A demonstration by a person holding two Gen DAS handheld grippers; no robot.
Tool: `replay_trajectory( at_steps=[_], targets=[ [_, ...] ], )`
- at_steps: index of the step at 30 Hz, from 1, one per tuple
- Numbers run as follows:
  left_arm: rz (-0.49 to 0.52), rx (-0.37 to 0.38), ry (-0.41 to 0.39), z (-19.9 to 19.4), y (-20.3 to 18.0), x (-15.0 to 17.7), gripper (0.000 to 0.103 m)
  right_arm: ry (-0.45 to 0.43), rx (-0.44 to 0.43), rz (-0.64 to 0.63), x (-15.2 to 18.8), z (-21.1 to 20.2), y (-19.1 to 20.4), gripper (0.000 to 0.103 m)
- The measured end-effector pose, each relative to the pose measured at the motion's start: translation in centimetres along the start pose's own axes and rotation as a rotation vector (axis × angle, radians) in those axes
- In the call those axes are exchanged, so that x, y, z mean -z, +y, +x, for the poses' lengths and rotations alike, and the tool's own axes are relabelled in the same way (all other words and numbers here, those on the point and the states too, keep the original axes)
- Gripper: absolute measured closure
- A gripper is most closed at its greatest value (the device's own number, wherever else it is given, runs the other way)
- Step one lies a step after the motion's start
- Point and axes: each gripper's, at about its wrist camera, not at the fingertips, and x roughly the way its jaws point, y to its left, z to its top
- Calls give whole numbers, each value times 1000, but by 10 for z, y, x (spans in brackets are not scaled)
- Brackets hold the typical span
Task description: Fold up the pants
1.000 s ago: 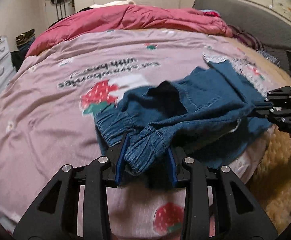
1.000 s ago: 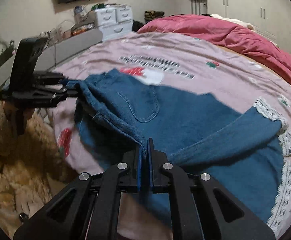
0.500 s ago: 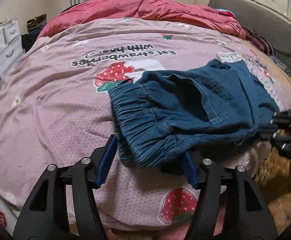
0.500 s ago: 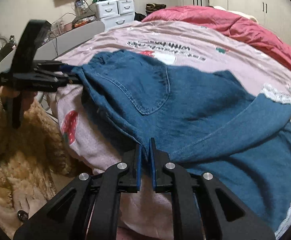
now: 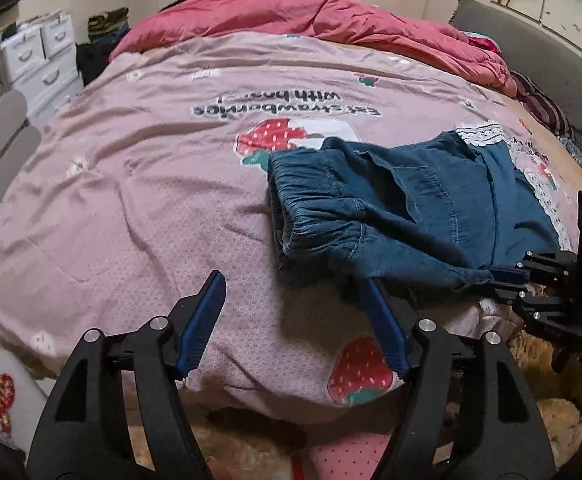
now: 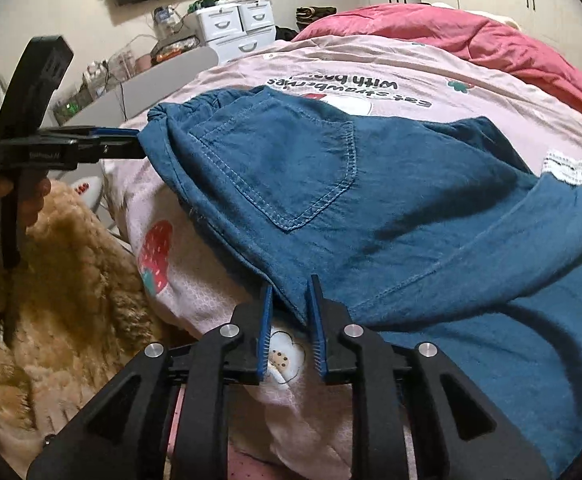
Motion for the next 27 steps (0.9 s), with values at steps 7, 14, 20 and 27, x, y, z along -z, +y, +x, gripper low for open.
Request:
replay_trajectory(
  at_steps=[7,14,20,27],
  targets=[
    [-55,28,84,32,10,-2,40,-15,81,8,6,-18,-6,85],
    [-79,30,89,5,28,9,40,20,57,71,8,-34,-16,80],
    [-100,53,4,-23,28,-3,40,-50,103,116,-8,-60,-26,65],
    [-19,251,41,23,-45,-39,40,-36,113,98,-44,-24,-34,56]
  ],
)
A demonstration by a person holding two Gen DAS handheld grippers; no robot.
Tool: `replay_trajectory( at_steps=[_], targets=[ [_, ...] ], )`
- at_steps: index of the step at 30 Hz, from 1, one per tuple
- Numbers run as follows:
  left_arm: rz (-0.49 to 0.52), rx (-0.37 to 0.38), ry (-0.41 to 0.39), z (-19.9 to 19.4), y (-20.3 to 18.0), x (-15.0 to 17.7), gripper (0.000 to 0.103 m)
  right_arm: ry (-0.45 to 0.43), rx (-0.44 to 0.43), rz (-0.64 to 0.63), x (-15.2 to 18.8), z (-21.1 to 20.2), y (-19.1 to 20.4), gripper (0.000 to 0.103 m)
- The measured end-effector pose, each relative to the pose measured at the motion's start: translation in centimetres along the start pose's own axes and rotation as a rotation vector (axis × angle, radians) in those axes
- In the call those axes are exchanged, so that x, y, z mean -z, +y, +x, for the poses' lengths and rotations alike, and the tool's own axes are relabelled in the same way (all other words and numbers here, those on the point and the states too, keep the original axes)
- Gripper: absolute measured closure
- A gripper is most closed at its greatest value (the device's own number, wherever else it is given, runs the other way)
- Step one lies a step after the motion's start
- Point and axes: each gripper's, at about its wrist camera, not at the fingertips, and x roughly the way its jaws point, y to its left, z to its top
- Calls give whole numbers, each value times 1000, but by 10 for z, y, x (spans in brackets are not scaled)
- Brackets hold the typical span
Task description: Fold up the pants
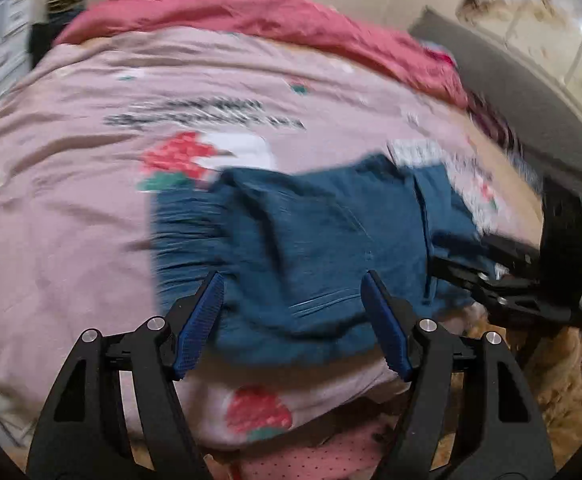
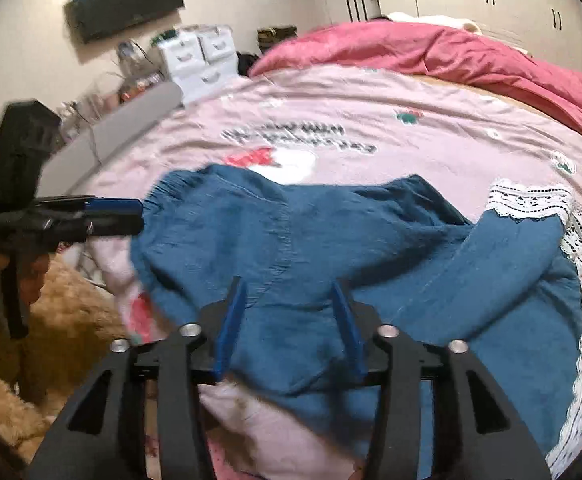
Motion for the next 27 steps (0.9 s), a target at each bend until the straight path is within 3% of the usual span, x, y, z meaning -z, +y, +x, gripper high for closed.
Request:
replay_trajectory(
  at_steps=[3,4,7,10,13,15,18,21,27],
  targets=[
    [63,-21,33,24,-11,-3,40,92,138,27,10,19,-22,56],
    [64,-59,56,37,-9,-2,40,116,160,51,16,21,-30,56],
    [85,-88,77,58,-2,7,40,85,109,129,29,16,-45,56],
    [104,-105,67,49,-9,6,40,69,100,138,31,8,-45,51],
    [64,-63,52,29,-8,-3,40,22,47,200,29,-10,-54,45],
    [73,-41,3,11,-15,-12,40,-14,72,225,28,-26,-62,45],
    [112,-72,-91,-11,-32,-29,25,-61,115,262,24,-45,-77,36],
    [131,-34,-114,-11,-49,-47,25,-99,158,294,25,-59,-93,34],
    [175,115,-54,32,-89,-74,24,-127,268,326,19,-82,-122,34]
  ],
)
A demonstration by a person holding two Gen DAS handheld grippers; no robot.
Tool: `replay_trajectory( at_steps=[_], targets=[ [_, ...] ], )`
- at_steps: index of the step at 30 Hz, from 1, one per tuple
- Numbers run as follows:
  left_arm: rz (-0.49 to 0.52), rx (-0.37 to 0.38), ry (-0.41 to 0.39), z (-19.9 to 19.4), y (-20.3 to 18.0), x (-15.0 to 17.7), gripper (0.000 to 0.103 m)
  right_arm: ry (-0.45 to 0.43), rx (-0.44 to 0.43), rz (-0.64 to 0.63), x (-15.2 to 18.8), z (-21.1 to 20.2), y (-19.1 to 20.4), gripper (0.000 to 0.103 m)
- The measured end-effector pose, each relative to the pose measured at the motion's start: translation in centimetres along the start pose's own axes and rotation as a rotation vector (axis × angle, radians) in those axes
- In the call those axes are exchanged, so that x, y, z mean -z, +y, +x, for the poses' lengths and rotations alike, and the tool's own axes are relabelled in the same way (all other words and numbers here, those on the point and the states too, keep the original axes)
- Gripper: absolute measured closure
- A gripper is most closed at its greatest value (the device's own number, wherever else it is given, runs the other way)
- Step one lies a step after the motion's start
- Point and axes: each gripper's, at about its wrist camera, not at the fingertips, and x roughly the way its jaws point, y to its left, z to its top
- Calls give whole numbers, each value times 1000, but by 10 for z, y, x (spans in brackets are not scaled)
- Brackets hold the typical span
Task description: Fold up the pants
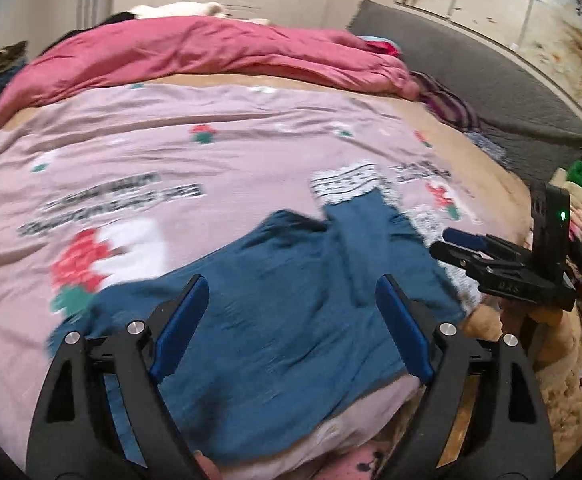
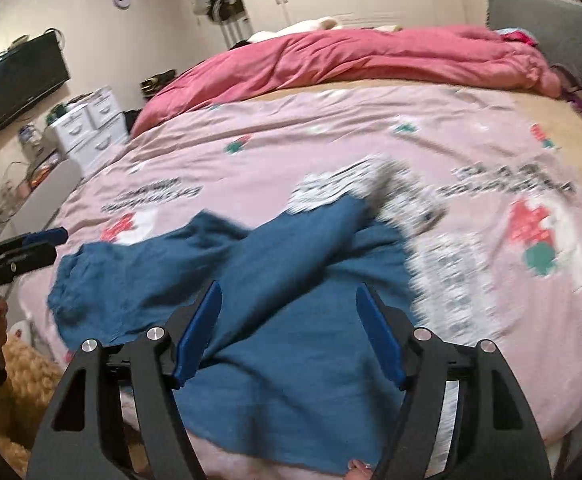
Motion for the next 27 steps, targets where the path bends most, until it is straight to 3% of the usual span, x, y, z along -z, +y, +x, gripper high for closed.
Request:
replay_trajectory(
  at_steps=[6,9,10,12,16,20,27],
  targets=[
    [-45,101,85,48,-9,-12,24,-13,71,-21,-31,2,-15,34],
    [-33,93,60,59,-11,-5,25,8,69,-35,-49,16,-13,34],
    [-27,89,62,63,-12,-1,26,16,65,-43,-54,22,-10,34],
    [-20,98,84,68,-13,1,39,45,47,-56,-67,38,-5,34],
    [-8,169,119,75,-23,2,58,132,-7,-69,-93,80,4,34],
    [30,226,158,86,-40,10,59,232,16,-91,-110,130,14,34],
    [22,227,215,122,-46,21,59,353,186,-163,-116,208,22,36]
  ],
)
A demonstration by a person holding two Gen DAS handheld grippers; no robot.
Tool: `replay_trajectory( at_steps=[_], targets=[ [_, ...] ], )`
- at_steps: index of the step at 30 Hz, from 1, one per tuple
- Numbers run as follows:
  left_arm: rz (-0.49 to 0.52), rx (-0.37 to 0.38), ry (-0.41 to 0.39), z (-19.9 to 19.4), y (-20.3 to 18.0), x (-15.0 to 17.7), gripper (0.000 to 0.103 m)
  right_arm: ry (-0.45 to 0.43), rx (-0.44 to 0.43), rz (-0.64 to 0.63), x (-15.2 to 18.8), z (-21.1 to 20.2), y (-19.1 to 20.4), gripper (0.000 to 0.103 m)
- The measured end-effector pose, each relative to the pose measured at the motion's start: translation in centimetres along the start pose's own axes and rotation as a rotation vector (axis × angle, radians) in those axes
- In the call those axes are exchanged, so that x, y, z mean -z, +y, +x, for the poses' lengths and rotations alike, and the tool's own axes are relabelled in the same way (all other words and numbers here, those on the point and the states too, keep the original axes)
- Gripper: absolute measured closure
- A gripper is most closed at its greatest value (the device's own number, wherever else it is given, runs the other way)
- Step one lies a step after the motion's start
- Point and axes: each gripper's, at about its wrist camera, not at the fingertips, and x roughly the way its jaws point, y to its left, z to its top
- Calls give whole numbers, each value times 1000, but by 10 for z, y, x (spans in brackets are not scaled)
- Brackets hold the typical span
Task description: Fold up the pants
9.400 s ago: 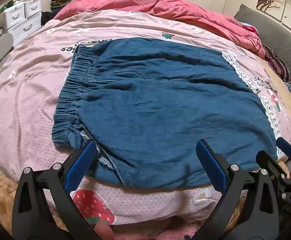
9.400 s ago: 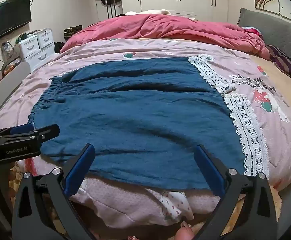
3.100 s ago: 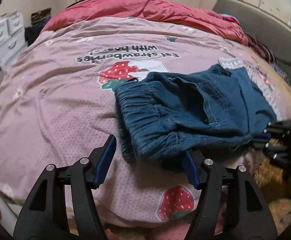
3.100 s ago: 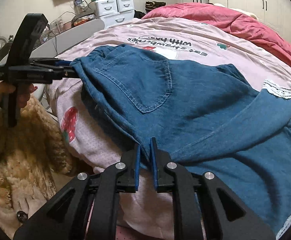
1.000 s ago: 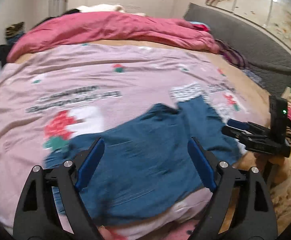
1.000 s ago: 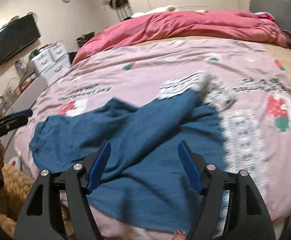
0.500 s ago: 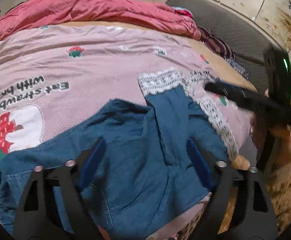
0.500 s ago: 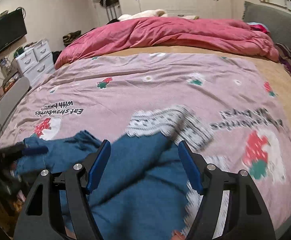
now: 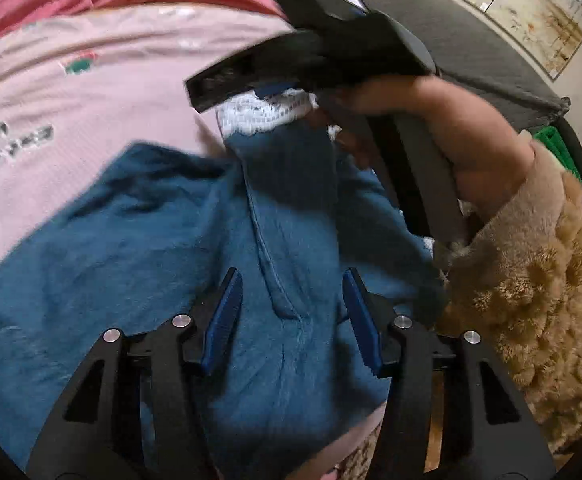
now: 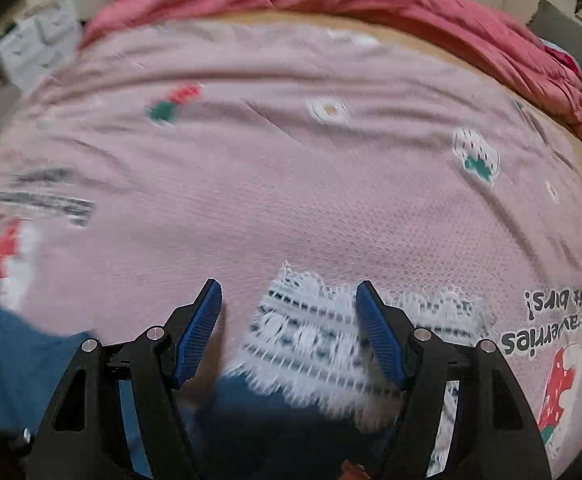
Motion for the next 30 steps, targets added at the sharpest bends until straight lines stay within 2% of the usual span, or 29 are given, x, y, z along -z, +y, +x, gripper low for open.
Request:
replay_trajectory(
  at_steps=[1,2,3,4,6,16,20,23,24,25,26,30],
  targets=[
    [3,3,10,3,-1,1,59,7,-12,2,1,8,-2,57],
    [11,4,17,6,-3,2,59,7,-29,3,3,14,-4,69],
    [25,2,22,7,-5,2,59,-9,-36,7,5,13,-8,75],
    [32,2,22,7,-6,1,59,-36,-59,19,8,6,-13,94],
    [24,14,19,5,-4,0,59,-92,-109,68,14,-12,-27,94],
    [12,46,10,4,7,-7,59,-244,-161,205,59,-91,-84,94],
    [84,81,-6,-5,-14,4,59,-285,-181,273,71,-108,-100,95],
    [182,22,-25,-5,-33,7,60,-322,-193,320,85,-123,-110,95],
    [202,-2,-22,-3,-36,9,67,-330,-198,333,89,-126,-112,95],
    [225,-22,-9,1,-39,9,90,-339,-204,351,95,-130,-114,95],
    [235,-27,3,5,-38,10,103,-345,-208,361,100,-134,-115,95],
    [249,-51,10,3,-31,8,103,-374,-226,457,136,-145,-130,94]
  ],
)
